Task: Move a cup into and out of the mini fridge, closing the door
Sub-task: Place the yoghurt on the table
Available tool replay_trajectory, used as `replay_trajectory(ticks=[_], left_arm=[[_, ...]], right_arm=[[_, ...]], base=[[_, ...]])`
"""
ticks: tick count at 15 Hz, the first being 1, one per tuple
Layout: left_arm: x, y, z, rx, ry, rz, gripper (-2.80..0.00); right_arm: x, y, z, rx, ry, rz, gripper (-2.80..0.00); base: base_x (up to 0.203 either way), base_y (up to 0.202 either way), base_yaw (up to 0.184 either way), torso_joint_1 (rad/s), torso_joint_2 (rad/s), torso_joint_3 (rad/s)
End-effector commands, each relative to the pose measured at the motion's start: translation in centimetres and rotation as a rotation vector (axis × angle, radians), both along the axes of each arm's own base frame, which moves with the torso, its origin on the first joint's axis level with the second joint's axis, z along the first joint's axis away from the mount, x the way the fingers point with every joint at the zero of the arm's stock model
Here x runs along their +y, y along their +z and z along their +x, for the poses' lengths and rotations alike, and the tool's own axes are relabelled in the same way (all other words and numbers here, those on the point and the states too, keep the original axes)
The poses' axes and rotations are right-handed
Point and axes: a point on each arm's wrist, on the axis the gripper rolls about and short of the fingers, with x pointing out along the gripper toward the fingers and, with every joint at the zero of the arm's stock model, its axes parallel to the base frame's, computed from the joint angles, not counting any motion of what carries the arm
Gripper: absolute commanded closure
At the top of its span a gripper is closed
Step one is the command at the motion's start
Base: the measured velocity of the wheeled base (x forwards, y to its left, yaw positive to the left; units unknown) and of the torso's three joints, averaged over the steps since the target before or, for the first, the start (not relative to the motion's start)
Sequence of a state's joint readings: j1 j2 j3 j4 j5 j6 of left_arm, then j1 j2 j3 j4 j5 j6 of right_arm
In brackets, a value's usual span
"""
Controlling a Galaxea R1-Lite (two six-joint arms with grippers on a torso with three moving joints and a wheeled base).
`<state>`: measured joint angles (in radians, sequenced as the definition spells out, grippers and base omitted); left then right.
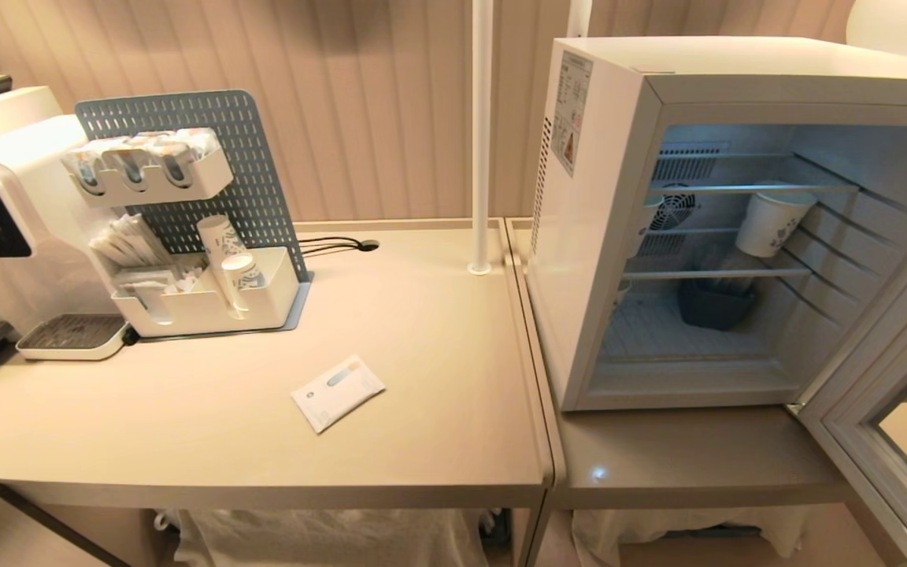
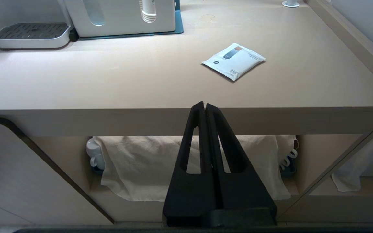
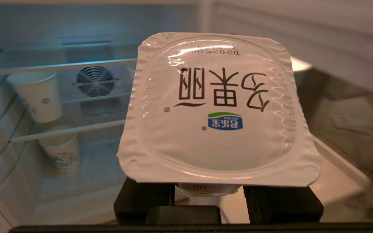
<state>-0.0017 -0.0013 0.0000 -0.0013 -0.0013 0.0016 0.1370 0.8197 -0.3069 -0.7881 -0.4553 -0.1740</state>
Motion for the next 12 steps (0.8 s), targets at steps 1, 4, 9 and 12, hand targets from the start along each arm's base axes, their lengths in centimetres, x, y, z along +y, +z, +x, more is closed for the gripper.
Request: replay_trajectory(ticks=[1,4,9,12], left_arm=[[0.0,0.0,0.0,0.001,0.000,0.000,0.00],[0.0,0.0,0.0,0.001,0.000,0.000,0.00],[0.0,0.0,0.0,0.003,0.000,0.000,0.00],[0.0,0.0,0.0,0.001,0.000,0.000,0.00]], right_arm=[[-1.0,-0.4,-6.4,-0.055,-0.044,0.021,0.00],[-1.4,-2.4,-10.2,-0.017,-0.170,0.036,0.00],[-0.9,-7.2,-13.4,-0.123,0.019,0.029,0.00],[-0.4,-10.4,-11.9,-0.012,0.240,0.066,0.00]], base=[[0.000,0.000,0.000,0.000,0.00,0.000],[0.000,0.000,0.000,0.000,0.00,0.000],[0.000,0.000,0.000,0.000,0.00,0.000],[0.000,0.000,0.000,0.000,0.00,0.000]])
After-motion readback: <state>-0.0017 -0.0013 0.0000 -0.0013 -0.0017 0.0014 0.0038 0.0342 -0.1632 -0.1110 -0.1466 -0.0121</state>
